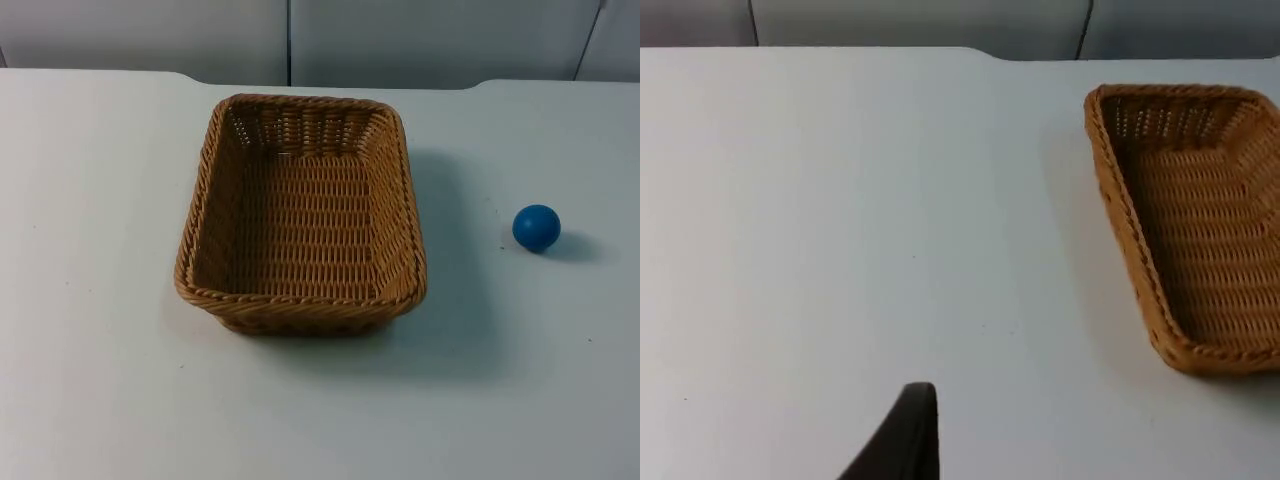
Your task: Pick up the basket with the left hand and place the ball into the basket with the right hand.
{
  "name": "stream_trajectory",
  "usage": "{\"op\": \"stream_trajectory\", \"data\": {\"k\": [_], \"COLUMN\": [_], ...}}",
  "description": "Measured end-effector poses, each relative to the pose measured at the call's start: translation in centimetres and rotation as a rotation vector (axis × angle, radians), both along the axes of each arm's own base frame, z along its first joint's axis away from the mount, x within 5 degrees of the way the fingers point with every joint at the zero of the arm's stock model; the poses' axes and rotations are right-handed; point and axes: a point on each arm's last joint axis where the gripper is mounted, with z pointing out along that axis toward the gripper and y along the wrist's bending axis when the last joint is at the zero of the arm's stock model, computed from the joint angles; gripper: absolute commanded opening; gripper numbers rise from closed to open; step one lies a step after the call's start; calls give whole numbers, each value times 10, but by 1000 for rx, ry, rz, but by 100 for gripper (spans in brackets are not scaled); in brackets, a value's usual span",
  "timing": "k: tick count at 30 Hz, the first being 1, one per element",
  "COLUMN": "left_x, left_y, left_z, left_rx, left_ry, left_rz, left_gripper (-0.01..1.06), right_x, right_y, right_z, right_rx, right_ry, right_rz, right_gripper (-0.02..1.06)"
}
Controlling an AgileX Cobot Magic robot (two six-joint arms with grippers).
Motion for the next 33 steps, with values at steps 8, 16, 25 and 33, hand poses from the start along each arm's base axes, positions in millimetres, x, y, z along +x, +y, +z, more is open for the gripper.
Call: {"op": "stream_trajectory", "data": {"k": [8,16,25,33], "left_x": [72,142,188,231], "left_y": [5,1,-31,-71], "left_z": [26,22,-18,-64], "left_rx": [-34,-90,-77,-48], "left_ry": [13,75,166,242], "left_rz": [-17,-131,-242,-273], "left_gripper": [105,105,105,105], "right_x": [0,0,0,0], "right_y": [0,0,0,0], "right_z": [0,0,0,0], "right_rx": [2,2,2,2], "right_ry": [0,0,0,0], "right_rz": [-3,-3,-3,-3], "right_gripper": [95,95,95,95]}}
